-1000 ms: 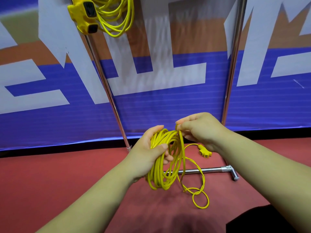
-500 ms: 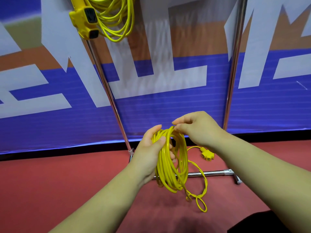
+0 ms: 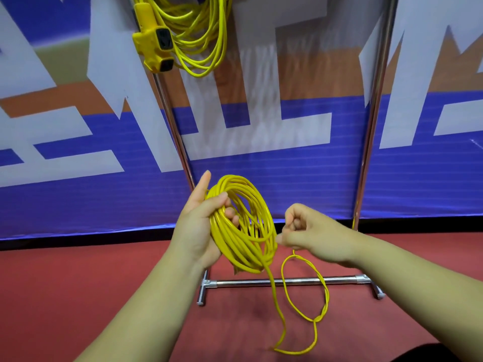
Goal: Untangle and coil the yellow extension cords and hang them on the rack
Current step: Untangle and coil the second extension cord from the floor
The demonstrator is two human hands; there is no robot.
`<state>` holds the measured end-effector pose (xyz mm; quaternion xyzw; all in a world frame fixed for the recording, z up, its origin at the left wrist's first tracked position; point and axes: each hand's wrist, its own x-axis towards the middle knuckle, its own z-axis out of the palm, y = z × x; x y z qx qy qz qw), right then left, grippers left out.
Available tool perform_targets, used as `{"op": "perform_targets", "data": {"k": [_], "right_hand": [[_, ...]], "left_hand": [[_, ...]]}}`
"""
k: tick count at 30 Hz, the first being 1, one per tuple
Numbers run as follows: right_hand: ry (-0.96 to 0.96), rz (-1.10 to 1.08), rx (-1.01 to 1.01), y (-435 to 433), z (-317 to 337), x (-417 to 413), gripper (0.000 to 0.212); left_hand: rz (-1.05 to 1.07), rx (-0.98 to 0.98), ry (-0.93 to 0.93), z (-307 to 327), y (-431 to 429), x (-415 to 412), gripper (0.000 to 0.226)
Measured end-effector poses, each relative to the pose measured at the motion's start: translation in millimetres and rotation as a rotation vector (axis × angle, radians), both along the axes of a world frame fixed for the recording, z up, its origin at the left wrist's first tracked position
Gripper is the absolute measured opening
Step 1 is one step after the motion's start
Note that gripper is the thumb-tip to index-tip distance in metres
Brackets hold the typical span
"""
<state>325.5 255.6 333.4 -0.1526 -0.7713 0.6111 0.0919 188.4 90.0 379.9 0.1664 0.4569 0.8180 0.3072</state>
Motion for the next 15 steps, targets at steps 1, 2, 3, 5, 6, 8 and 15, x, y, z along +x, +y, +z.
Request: {"op": "perform_targets", "data": {"k": [1,2,3,5,6,8,15], "right_hand": [[-0.017,0.059,-0.01,-5,-1,0,0.046],[-0.022,0.121,-0.024,-9,-2,-1,0.046],[-0.026,0.163,-0.031,-13,-3,-3,0.042],[-0.034,0.212,-0.04,-22,-7,-6,0.035],[-0.047,0.231,-0.037,-28,-8,-8,0.034],[-0.066,0.265,-0.031,-39,-12,-13,0.033],[-0.092,0.296,-0.293,-64,-24,-29,0.023]], "left_hand": [[0.018,0.01,-0.002,2,-3,-3,0.068],[0.033,0.02,-0.005,4,-6,-5,0.066],[0.046,0.034,-0.011,6,-9,-7,0.064],[0.071,0.064,-0.023,9,-14,-10,0.061],[0.087,0.069,-0.028,9,-17,-13,0.06],[0.12,0.077,-0.035,10,-22,-19,0.057],[0.211,0.156,-0.073,8,-45,-49,0.041]]}}
